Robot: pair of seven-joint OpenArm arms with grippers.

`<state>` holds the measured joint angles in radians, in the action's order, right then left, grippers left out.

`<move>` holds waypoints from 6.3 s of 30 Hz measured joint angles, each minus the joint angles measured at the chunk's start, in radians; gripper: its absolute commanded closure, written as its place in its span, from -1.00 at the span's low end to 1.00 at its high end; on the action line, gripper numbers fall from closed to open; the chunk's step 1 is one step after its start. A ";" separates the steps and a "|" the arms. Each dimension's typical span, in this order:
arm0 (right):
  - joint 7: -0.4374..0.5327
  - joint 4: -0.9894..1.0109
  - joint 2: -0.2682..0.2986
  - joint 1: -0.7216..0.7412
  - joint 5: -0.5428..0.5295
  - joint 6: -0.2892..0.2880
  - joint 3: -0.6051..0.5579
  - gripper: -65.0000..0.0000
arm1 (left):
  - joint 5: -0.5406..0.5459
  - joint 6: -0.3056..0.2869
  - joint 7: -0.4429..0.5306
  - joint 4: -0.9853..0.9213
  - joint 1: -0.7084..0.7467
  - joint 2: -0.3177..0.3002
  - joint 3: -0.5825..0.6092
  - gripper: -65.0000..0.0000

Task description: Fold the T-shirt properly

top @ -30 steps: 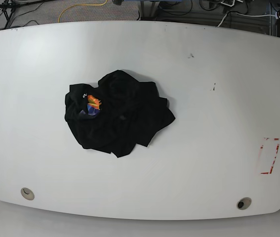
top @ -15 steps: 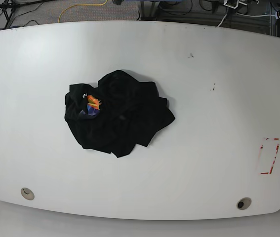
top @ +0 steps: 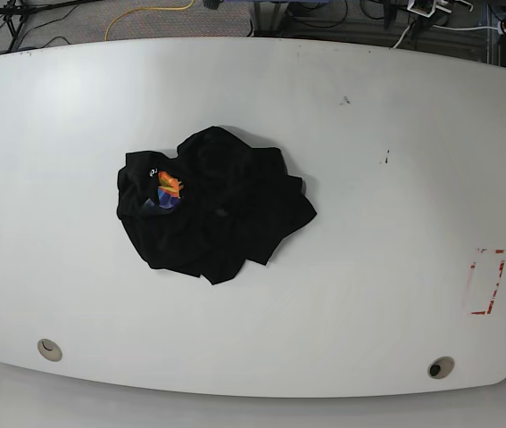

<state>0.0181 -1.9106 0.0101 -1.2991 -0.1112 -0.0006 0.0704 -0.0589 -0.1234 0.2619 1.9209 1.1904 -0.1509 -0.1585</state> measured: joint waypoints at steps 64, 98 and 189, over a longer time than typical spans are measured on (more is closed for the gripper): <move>-0.012 -0.038 0.007 0.233 0.003 -0.001 0.017 0.97 | 0.055 -0.008 -0.022 -0.009 -0.244 -0.011 -0.032 0.22; -0.291 -0.048 0.028 0.563 0.025 -0.002 0.001 0.48 | 0.044 -0.015 -0.028 -0.022 -0.487 0.014 -0.045 -0.08; -0.554 0.060 0.048 0.985 0.003 -0.096 -0.106 0.23 | 0.033 -0.039 -0.085 -0.037 -0.595 0.011 -0.064 -0.36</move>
<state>-0.5354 -1.8511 0.0586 -0.3141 -0.1081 -0.0967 -0.0360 -0.0261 -0.1619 0.1768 1.8839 0.5953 -0.1394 -0.2226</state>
